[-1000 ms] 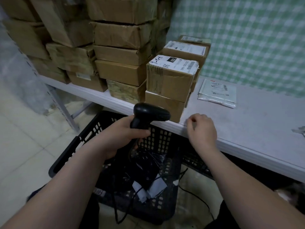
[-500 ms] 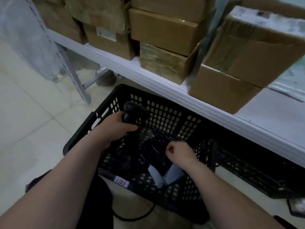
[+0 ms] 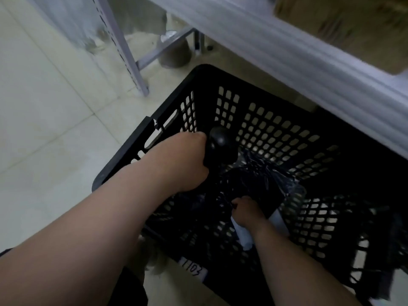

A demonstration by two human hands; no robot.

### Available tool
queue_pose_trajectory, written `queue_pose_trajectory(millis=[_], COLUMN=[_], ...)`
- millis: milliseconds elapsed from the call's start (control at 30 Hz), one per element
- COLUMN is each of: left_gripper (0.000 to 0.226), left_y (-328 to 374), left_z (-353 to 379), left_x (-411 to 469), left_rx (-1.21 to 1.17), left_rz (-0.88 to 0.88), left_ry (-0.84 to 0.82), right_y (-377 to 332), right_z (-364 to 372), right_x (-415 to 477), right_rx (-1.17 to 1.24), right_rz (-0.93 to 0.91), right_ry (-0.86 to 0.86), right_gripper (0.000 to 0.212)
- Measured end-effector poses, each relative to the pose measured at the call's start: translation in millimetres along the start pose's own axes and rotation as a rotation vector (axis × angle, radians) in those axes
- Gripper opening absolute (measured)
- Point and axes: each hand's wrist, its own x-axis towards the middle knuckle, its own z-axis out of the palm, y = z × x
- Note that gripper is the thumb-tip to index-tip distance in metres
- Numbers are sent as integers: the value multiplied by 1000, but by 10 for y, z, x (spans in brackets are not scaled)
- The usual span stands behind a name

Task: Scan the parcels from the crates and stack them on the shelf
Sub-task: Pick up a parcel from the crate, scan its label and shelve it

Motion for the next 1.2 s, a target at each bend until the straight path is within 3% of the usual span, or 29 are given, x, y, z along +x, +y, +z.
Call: queue_pose_trajectory(millis=[200,467,533,633,733,800,1000,1200], left_gripper=[20,21,21,20,21,26,36,39], left_y=[-48,18,25,29,51,72,145,267], left_z=[64,90,89,57,-36,-108,-141,-97], left_x=[-36,-87,-90,-74,-62,-72,-264,-674], left_rx=[-18,-16,-10,-25,-83,-159,-550,-921], left_rz=[-43,-28,-17,-10,-5,-10,-67,-28], left_ry=[-14,-18,-18,-13,22,23,32,-120], right_y=[68,104,105,114,45,-9,-128,-172], right_z=[196,201,161,-37,-354,-566,-1142,-1399], right_x=[173,100,40,-100,-354,-545,-1515,-2545], right_rx=[-183,-70,21,237,437,597,1266,1399], right_rz=[70,59,54,63,93,71,86,14], right_ry=[-138,-136,-79,181,423,470,311,85], right_gripper=[47,47,44,23,23,24,42,12])
